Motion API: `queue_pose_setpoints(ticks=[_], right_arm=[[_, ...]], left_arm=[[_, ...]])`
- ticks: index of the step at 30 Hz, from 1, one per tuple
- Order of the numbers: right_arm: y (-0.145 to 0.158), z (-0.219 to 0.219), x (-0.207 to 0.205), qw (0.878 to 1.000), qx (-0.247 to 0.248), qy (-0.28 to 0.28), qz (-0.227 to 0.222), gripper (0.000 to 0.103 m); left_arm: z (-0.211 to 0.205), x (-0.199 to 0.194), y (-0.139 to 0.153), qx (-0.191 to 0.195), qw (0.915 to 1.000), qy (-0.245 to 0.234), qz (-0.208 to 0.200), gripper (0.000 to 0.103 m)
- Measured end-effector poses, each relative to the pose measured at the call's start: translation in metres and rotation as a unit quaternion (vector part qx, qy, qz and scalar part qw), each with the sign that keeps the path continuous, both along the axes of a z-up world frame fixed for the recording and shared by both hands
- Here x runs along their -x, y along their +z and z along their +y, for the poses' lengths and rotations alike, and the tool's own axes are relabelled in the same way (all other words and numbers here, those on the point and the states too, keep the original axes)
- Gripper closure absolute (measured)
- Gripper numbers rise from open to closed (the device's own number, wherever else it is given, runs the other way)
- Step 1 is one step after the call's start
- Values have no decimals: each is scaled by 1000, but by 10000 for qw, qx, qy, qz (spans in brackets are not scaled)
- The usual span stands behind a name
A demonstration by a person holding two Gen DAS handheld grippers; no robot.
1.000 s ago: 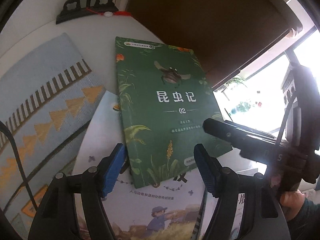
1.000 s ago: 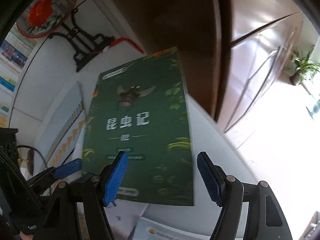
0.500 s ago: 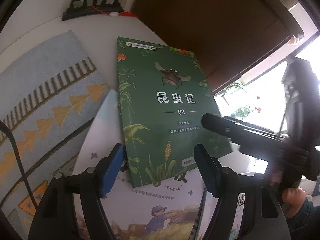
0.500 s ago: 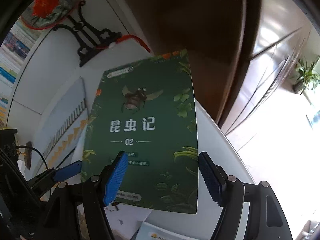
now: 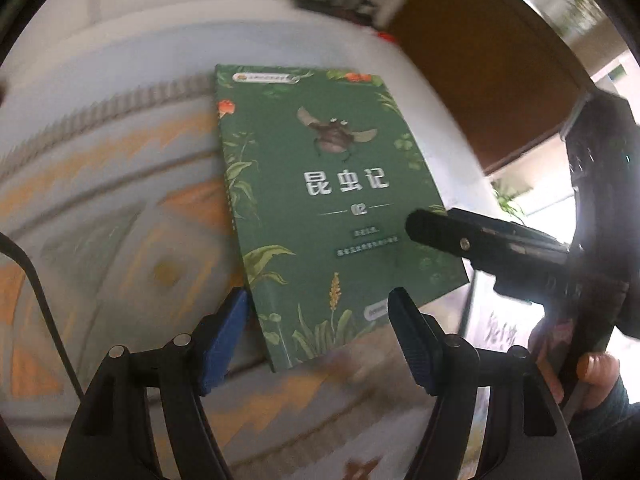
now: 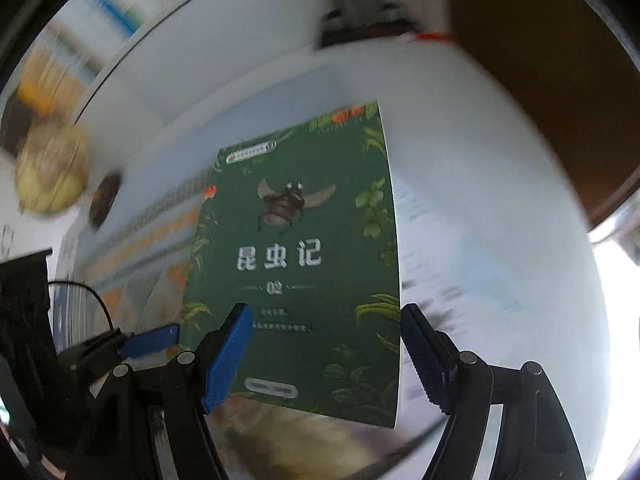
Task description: Organize books
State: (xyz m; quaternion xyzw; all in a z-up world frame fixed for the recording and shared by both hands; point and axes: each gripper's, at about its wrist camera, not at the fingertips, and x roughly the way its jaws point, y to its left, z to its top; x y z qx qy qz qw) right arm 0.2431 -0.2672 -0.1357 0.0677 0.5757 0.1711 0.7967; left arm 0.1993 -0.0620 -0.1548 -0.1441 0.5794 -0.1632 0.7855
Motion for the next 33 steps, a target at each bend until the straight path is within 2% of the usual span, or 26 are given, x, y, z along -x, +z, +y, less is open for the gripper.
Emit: queue_pose_setpoints(ticks=[2, 4, 7, 9, 10, 13, 17, 20, 23, 29, 33], right_arm=[[-6, 18, 9, 9998, 77, 201, 58, 28], [-10, 26, 14, 9995, 122, 256, 102, 28], [-8, 32, 18, 9990, 354, 264, -65, 28], [-4, 33, 20, 9988, 386, 238, -194, 28], [-4, 33, 22, 9987, 401, 214, -228, 30], [-5, 28, 22, 9990, 351, 89, -263, 47], [-8, 33, 21, 9988, 356, 37, -322, 53], [-7, 32, 23, 9995, 136, 129, -252, 54], [-7, 34, 26, 9992, 225, 186, -272, 54], [-6, 24, 25, 9995, 175, 181, -186, 54], [-11, 26, 22, 9994, 230, 238, -98, 54]], left_arm=[[18, 10, -4, 179, 9995, 236, 62, 34], [30, 15, -3, 154, 9987, 491, 3, 34], [45, 14, -4, 70, 9968, 799, -28, 34], [49, 14, -5, 109, 9964, 836, -46, 34], [52, 12, -5, 111, 9966, 813, -26, 34], [45, 7, -4, -65, 9975, 705, -83, 34], [27, 0, -4, -179, 9979, 614, -132, 34], [14, -1, -5, -640, 9964, 540, -161, 34], [1, 0, -6, -1068, 9932, 404, -243, 34], [2, 2, -5, -1031, 9933, 448, -278, 34], [-2, 3, -7, -1141, 9922, 399, -295, 34]])
